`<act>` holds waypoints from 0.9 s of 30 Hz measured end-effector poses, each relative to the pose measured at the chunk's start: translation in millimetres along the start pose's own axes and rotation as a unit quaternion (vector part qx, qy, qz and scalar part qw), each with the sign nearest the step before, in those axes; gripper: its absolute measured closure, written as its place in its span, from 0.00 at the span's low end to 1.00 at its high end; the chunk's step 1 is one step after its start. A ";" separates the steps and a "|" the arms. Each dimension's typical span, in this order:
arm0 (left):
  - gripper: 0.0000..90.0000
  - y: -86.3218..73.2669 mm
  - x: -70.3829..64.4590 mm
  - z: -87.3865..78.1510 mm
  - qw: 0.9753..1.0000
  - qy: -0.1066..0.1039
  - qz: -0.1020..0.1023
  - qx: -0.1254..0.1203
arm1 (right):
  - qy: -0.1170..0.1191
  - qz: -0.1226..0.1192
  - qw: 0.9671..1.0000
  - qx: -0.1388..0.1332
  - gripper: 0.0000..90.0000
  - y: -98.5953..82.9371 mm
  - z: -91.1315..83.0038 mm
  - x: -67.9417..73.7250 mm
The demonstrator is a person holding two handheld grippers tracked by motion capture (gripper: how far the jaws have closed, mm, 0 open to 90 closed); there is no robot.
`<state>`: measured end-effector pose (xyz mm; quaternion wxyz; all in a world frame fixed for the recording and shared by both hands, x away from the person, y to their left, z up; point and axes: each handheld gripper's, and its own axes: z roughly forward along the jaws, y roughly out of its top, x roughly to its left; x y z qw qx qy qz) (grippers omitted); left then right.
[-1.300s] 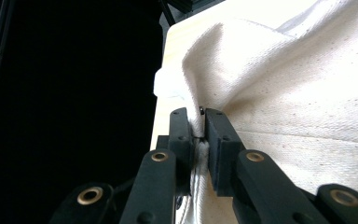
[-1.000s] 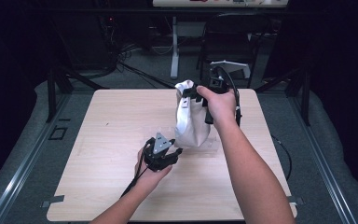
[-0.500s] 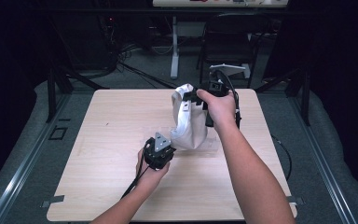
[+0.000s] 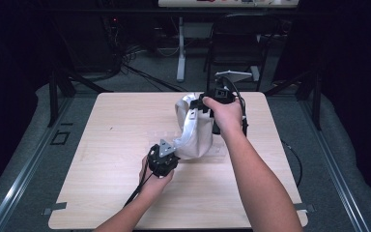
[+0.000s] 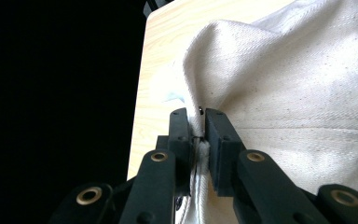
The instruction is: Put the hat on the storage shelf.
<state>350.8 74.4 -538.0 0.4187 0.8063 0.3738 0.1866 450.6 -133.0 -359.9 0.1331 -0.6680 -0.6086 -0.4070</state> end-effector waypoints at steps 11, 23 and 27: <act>0.67 -3.0 0.2 -13.6 1.000 -0.012 -0.007 -0.015 | 0.006 -0.003 1.000 -0.005 0.86 -1.6 -7.3 -6.0; 0.55 -8.4 6.8 -45.0 0.999 -0.040 -0.024 -0.018 | -0.004 -0.027 0.998 -0.056 0.65 -3.7 -18.4 -5.9; 0.55 -12.5 18.7 -65.5 0.999 -0.016 -0.027 -0.027 | -0.001 -0.036 0.997 -0.065 0.61 -6.0 -23.6 -3.2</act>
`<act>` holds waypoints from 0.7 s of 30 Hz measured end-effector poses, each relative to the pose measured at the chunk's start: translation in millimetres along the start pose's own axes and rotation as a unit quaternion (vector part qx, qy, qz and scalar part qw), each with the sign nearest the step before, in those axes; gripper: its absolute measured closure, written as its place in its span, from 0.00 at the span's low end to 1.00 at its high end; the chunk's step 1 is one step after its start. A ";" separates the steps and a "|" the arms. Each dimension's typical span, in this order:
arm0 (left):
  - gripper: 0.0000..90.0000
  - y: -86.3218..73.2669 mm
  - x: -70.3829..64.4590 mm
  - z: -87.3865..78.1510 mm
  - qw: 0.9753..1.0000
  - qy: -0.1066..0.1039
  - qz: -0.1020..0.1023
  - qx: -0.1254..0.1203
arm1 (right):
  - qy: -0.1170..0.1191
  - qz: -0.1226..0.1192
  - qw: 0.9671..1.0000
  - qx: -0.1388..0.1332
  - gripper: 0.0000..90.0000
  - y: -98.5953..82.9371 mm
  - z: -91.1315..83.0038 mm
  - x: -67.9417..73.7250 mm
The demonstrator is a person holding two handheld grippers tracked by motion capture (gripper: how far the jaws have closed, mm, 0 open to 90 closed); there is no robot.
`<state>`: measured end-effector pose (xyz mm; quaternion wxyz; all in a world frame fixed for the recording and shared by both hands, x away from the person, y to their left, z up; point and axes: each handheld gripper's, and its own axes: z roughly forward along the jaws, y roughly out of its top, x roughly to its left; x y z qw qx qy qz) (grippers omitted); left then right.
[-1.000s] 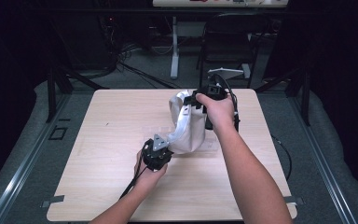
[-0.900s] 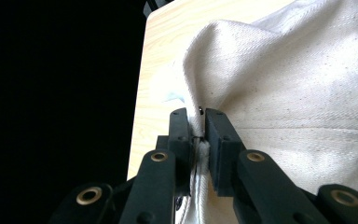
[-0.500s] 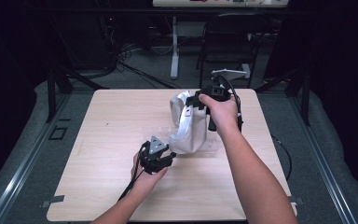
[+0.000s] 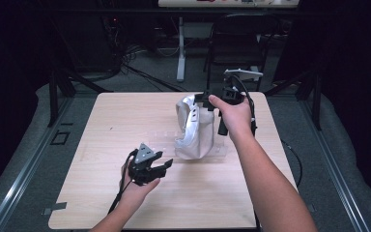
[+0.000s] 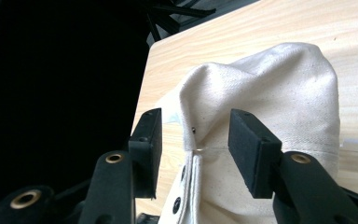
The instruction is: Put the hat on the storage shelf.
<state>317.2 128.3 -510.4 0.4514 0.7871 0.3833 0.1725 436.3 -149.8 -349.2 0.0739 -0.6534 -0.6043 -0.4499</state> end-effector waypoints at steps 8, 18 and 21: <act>0.54 -15.1 23.1 -23.8 0.999 0.029 -0.020 -0.016 | 0.009 -0.017 1.000 -0.004 0.54 -3.3 -10.1 2.7; 0.53 -24.8 45.3 -29.9 0.998 0.050 -0.040 -0.016 | 0.020 -0.038 0.999 0.001 0.51 -14.6 -23.2 -2.7; 0.53 -27.8 49.1 -29.1 0.997 0.055 -0.047 -0.013 | 0.024 -0.051 0.998 -0.002 0.51 -19.3 -26.7 -6.4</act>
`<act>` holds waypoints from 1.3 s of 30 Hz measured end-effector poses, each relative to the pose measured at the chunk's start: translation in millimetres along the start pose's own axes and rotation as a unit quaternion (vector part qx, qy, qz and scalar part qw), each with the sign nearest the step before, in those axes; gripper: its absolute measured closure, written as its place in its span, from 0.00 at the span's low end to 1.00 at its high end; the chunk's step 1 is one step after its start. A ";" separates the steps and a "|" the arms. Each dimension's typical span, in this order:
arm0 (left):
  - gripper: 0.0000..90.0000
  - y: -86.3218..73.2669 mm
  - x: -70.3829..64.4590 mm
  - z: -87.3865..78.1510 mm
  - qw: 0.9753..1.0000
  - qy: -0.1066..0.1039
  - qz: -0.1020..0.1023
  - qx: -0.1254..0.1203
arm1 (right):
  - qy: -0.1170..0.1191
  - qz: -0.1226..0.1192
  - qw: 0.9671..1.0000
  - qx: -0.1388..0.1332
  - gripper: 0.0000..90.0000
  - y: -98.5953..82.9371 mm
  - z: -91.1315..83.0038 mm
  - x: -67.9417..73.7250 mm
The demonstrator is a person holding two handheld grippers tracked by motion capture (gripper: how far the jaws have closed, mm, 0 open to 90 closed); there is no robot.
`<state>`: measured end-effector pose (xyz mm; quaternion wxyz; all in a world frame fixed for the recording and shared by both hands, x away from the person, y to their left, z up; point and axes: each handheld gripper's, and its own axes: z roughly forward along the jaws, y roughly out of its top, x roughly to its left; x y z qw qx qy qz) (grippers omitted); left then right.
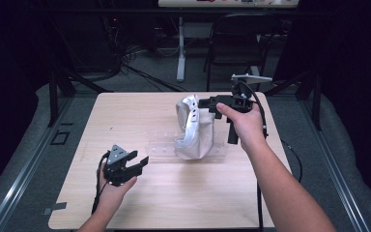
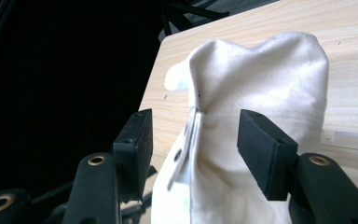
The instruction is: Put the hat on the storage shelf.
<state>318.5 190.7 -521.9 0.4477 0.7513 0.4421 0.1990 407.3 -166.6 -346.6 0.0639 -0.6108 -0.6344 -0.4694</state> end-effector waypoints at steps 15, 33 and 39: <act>0.53 -4.9 3.3 2.7 1.000 0.006 -0.001 0.005 | 0.031 -0.036 0.998 -0.030 0.48 -33.6 -18.3 -12.0; 0.53 -6.7 5.1 4.7 1.000 0.007 -0.005 0.007 | 0.047 -0.056 0.996 -0.057 0.47 -73.7 -35.1 -36.8; 0.53 -7.3 4.9 4.0 1.000 0.007 -0.005 0.006 | 0.043 -0.072 0.995 -0.056 0.46 -91.3 -38.7 -43.1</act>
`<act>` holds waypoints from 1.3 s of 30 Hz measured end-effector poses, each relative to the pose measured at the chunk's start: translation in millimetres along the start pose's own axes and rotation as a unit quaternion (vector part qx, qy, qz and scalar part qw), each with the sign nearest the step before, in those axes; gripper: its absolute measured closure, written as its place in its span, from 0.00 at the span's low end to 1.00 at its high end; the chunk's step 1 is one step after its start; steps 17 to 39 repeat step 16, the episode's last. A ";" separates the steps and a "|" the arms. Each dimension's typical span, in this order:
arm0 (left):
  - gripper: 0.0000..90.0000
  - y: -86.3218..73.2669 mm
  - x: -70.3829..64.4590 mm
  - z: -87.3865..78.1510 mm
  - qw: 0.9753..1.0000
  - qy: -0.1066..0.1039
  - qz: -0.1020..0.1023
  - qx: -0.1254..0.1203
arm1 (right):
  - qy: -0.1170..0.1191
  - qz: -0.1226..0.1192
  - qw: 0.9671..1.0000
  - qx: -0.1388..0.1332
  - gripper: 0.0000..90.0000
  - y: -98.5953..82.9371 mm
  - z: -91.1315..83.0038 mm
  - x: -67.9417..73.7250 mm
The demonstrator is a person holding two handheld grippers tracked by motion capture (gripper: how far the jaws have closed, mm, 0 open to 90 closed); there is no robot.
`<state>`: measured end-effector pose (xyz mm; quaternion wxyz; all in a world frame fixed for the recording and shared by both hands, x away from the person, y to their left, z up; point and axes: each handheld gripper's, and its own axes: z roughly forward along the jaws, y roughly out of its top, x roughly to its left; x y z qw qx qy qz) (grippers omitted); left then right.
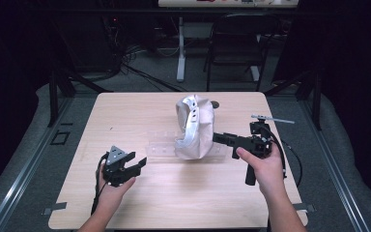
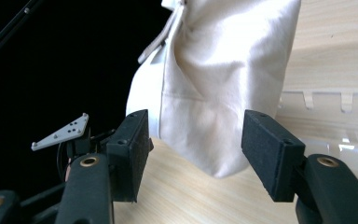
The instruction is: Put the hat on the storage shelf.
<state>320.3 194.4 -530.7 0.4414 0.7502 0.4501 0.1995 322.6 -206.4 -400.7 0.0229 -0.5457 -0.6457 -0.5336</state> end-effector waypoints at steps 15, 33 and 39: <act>0.50 0.4 -7.1 2.0 1.000 -0.028 0.008 0.002 | 0.014 0.005 1.000 -0.015 0.44 -30.1 -18.3 -16.8; 0.49 0.6 -10.7 3.5 0.999 -0.037 0.012 0.004 | 0.011 0.007 1.000 -0.024 0.44 -30.6 -21.1 -18.4; 0.49 0.6 -10.7 3.5 0.999 -0.037 0.012 0.004 | 0.011 0.007 1.000 -0.024 0.44 -30.6 -21.1 -18.4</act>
